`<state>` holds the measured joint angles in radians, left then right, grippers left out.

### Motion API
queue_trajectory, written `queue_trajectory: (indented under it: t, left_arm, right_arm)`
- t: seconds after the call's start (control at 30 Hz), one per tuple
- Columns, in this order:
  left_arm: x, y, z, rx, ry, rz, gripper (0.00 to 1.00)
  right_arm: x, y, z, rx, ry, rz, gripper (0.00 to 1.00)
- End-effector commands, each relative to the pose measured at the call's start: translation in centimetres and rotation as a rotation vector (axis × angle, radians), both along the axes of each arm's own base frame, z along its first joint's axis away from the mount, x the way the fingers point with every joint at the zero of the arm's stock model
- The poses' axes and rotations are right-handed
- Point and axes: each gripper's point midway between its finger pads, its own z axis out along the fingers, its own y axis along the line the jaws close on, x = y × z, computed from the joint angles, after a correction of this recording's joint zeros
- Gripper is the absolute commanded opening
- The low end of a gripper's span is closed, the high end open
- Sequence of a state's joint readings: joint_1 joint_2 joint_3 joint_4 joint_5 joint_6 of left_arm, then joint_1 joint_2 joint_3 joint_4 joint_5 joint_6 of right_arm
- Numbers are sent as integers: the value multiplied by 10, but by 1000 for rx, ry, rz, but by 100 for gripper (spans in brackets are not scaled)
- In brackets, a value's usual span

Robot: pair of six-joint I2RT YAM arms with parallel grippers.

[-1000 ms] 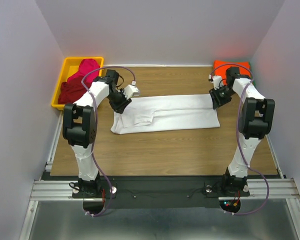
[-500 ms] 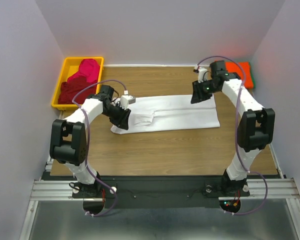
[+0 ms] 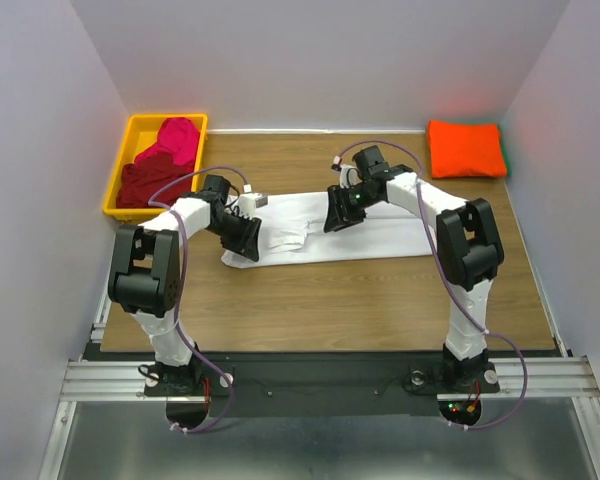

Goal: Fold and stack the t-shirts
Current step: Fold the tshirt

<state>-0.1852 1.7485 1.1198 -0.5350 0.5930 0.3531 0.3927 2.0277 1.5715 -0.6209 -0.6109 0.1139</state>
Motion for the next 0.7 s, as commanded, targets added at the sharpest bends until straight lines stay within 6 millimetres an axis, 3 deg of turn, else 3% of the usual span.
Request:
queue_trajectory:
  t: [0.0,0.23,0.67]
  left_arm:
    - [14,6,1,12,1,60,45]
    - [17,10,-3,25,10,98,45]
    - [24,19,-3,40,14,148,44]
  right_arm:
    - [14,30,12,73,-22,-28,49]
    - [4,58,-11,66,29,-9,50]
    - [-7,86,-18,110,82,40,49]
